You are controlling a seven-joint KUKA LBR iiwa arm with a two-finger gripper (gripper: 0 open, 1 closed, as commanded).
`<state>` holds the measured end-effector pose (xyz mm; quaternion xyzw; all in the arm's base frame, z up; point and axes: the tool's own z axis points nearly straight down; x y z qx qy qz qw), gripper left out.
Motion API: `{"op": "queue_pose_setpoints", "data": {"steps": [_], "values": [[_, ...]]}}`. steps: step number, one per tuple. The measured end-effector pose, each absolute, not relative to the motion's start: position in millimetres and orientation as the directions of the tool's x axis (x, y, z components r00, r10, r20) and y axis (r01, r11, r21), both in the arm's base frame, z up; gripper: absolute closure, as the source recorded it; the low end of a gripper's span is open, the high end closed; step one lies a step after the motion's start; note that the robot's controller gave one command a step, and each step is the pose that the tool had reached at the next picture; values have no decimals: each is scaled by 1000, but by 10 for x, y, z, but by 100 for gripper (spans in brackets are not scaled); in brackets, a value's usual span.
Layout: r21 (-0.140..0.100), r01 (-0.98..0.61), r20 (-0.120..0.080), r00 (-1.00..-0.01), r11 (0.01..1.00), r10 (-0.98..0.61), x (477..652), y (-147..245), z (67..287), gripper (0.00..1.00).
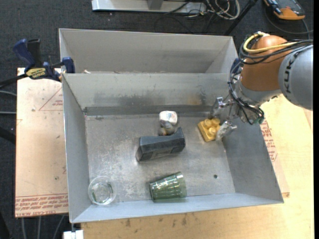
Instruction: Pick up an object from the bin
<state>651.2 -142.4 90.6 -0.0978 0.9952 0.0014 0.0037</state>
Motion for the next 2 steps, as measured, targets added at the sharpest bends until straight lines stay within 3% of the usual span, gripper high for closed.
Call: {"op": "queue_pose_setpoints", "data": {"steps": [2], "values": [[2, -195, -8, -981, 981, -195, 6512, -1424, 906, 100]]}}
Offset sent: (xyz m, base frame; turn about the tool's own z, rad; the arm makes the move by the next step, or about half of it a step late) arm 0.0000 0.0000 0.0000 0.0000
